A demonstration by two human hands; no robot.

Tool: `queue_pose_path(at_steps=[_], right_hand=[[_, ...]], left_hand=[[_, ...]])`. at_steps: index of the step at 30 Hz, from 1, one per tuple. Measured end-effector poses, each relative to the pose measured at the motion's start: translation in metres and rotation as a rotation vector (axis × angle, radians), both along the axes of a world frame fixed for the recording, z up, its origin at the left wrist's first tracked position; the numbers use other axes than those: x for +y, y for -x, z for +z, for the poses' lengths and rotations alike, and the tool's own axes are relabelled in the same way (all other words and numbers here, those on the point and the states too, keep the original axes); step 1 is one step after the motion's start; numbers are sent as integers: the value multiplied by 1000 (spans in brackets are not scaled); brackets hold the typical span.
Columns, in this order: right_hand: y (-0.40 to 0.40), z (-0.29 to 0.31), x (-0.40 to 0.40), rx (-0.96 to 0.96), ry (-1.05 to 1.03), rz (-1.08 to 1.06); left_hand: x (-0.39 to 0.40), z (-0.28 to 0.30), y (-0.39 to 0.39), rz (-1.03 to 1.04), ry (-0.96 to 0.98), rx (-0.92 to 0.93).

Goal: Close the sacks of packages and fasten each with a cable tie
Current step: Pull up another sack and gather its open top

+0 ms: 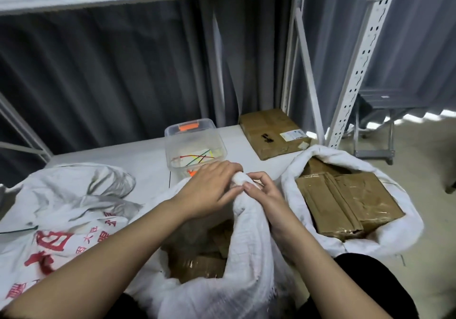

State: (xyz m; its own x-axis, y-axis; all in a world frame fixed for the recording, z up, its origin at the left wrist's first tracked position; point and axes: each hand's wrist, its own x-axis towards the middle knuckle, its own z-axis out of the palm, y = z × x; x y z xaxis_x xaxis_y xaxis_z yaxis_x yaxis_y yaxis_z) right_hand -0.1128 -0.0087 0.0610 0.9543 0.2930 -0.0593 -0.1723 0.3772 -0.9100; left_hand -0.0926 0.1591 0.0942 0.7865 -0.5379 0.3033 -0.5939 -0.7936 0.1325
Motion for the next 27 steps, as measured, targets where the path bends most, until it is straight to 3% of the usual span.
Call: queue_pose_path(at_steps=[3, 7, 9, 14, 16, 18, 20, 22, 27], right_hand=[[5, 2, -1, -26, 47, -49], [21, -11, -13, -193, 677, -230], [32, -18, -18, -205, 836, -252], [38, -17, -18, -458, 707, -318], [37, -14, -19, -482, 632, -335], [37, -13, -19, -475, 533, -329], [37, -12, -18, -373, 334, -290], [37, -9, -18, -243, 127, -243], [36, -7, -19, -31, -123, -169]], left_hand=[[-6, -4, -3, 44, -63, -4], [-13, -5, -8, 112, -37, -5], [-17, -4, -11, 149, -28, 30], [-27, 4, -14, 179, 33, 123], [-31, 10, -7, 77, 90, 78], [-33, 11, 2, -39, 27, 29], [-35, 4, 9, -61, -17, 67], [-37, -2, 10, -19, 63, 171], [-44, -8, 11, 70, 169, 248]])
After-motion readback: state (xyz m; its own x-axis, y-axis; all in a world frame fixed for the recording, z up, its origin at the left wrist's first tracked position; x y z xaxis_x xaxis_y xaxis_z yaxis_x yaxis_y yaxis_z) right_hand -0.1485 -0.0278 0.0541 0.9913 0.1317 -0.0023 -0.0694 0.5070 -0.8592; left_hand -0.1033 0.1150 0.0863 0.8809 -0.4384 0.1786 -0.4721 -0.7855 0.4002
